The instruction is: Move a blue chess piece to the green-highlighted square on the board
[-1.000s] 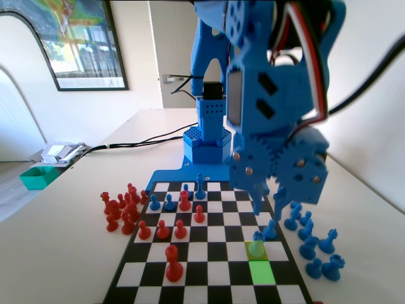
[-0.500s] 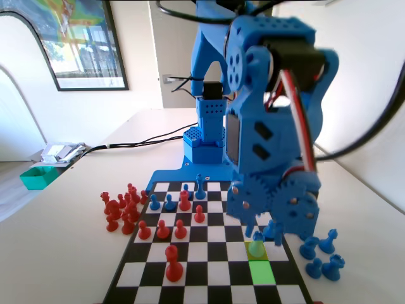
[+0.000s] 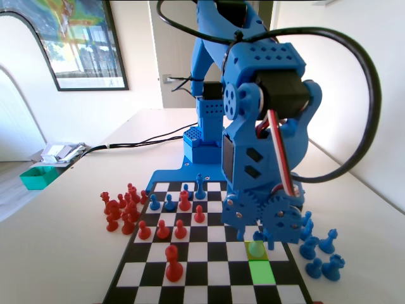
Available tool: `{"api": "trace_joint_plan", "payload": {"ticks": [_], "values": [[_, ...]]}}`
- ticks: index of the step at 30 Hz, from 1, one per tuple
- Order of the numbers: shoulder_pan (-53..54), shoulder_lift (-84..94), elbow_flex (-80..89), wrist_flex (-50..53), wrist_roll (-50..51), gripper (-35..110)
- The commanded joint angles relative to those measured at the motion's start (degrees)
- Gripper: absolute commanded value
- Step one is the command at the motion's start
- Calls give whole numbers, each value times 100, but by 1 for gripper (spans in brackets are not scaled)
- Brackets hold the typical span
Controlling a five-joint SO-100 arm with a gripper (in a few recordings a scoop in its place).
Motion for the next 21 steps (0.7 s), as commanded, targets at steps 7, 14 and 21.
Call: {"api": "trace_joint_plan", "payload": {"ticks": [7, 14, 21], "values": [[-229, 185, 123, -149, -9, 15], [-255, 97, 158, -229, 18, 15], [-237, 53, 255, -369, -26, 14]]}}
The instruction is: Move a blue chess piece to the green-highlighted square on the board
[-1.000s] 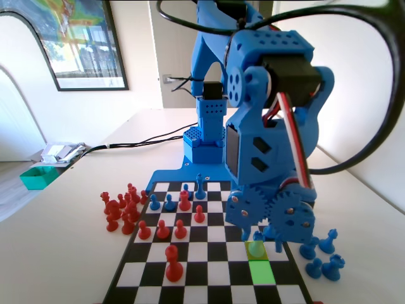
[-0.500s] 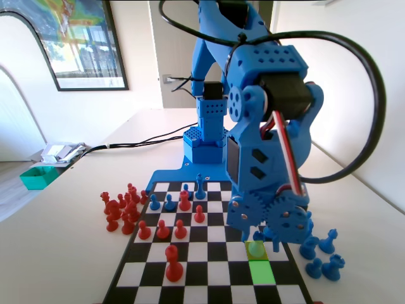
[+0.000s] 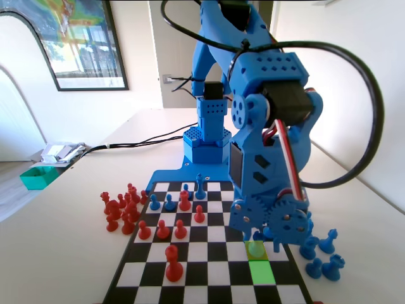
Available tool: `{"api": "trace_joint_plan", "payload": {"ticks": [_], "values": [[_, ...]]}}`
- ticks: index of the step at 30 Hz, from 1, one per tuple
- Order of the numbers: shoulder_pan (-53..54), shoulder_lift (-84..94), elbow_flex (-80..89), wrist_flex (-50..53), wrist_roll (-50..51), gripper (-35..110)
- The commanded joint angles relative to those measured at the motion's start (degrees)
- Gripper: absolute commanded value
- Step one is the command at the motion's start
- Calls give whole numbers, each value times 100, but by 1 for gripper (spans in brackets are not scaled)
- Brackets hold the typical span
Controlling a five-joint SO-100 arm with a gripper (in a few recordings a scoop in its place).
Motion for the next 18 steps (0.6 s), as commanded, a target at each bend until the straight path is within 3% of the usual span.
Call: {"api": "trace_joint_plan", "payload": {"ticks": [1, 11, 18], "values": [[-44, 141, 35, -62, -79, 12], [-35, 70, 0, -79, -114, 1], [-26, 79, -255, 53, -44, 1]]}}
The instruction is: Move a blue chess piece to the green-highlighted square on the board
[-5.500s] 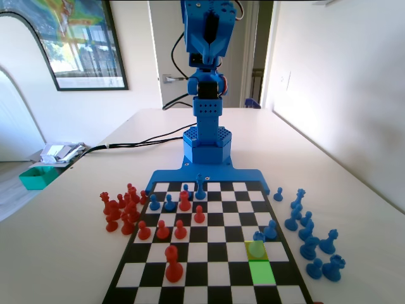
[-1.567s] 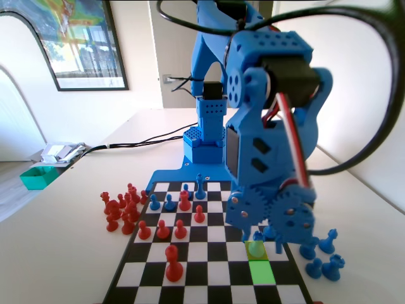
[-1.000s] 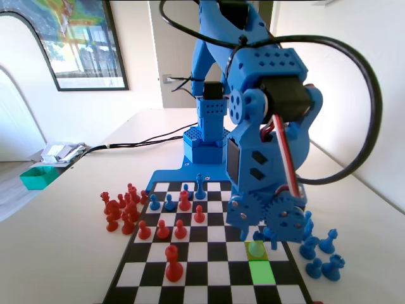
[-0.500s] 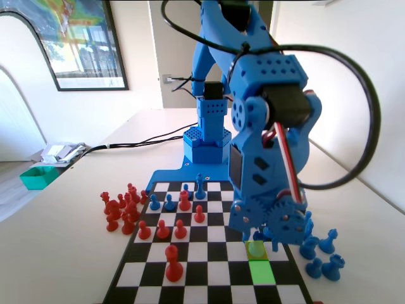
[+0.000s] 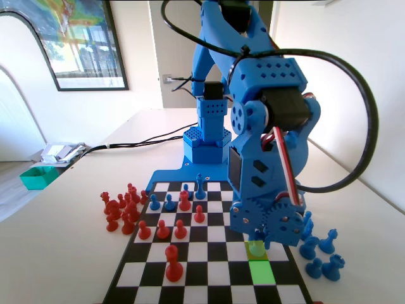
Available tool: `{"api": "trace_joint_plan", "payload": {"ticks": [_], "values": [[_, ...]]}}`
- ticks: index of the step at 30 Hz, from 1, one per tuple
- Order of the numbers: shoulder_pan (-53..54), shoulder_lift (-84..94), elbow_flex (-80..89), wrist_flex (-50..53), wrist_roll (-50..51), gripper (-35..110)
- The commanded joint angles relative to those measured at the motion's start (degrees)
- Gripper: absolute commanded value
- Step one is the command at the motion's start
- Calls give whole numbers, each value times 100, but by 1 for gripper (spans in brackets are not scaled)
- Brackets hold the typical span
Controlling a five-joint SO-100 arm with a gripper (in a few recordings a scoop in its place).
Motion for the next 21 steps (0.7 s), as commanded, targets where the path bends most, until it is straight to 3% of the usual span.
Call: {"api": "trace_joint_plan", "payload": {"ticks": [1, 12, 21], "values": [[-35, 185, -343, 176, 18, 1], [-26, 70, -1512, 844, 272, 1], [114, -378, -1758, 686, 176, 1]]}}
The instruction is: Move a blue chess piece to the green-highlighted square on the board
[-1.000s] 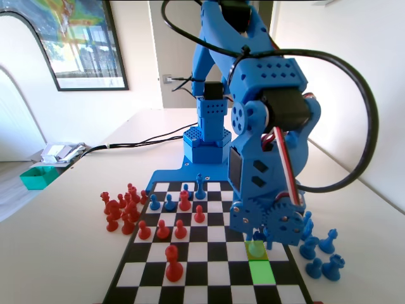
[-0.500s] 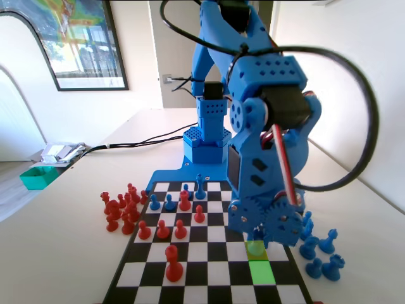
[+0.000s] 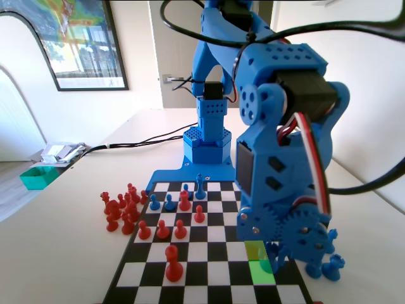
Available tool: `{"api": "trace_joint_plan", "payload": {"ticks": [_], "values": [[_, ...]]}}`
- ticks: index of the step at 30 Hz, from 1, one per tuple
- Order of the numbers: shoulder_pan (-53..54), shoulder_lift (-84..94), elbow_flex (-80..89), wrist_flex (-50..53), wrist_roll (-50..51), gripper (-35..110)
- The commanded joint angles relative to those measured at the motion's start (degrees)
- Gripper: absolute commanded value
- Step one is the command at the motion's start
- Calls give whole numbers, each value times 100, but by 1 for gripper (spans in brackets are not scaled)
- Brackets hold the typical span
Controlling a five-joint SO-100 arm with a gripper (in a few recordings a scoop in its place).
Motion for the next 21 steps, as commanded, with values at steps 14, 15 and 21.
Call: {"api": "trace_joint_plan", "payload": {"ticks": [14, 15, 21], "values": [[44, -35, -149, -193, -202, 1], [44, -35, -132, -211, -202, 1], [35, -53, -62, -272, -229, 1]]}}
